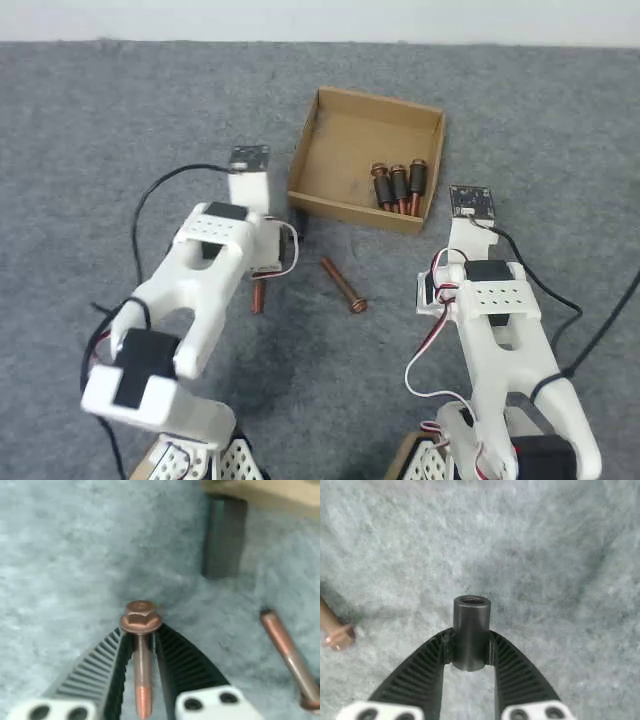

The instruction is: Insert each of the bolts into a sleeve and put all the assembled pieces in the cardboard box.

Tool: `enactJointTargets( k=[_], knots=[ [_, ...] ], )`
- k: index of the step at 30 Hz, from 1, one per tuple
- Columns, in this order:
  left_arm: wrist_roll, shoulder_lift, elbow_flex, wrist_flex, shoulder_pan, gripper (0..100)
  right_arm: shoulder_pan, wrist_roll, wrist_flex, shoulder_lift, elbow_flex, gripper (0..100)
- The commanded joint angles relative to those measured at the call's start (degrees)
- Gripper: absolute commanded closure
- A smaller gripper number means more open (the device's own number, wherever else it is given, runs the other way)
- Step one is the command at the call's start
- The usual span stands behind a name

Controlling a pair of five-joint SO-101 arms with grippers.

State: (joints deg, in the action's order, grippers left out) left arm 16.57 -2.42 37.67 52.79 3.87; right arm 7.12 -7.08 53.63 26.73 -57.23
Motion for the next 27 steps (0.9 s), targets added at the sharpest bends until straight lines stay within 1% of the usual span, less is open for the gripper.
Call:
enactJointTargets(
  k=[1, 5, 8, 16, 27],
  knots=[
    [0.44, 7.47, 3.82, -8.00, -4.13, 99, -0.48, 0.62, -4.00, 1.19, 0.44, 99.1],
    [0.62, 9.32, 6.20, -10.81, -4.48, 99, -0.22, 0.53, -6.81, 1.19, 0.44, 99.1],
    [0.62, 9.23, 6.29, -10.81, -4.40, 99, 1.45, 0.53, -9.63, 1.27, 0.44, 99.1],
    [0.44, 9.14, 6.29, -10.81, -4.48, 99, 8.75, 0.53, -19.47, 1.19, 0.44, 99.1],
    [0.35, 9.05, 6.29, -10.81, -4.57, 99, 12.35, 0.53, -34.42, 1.10, 0.35, 99.1]
  ],
)
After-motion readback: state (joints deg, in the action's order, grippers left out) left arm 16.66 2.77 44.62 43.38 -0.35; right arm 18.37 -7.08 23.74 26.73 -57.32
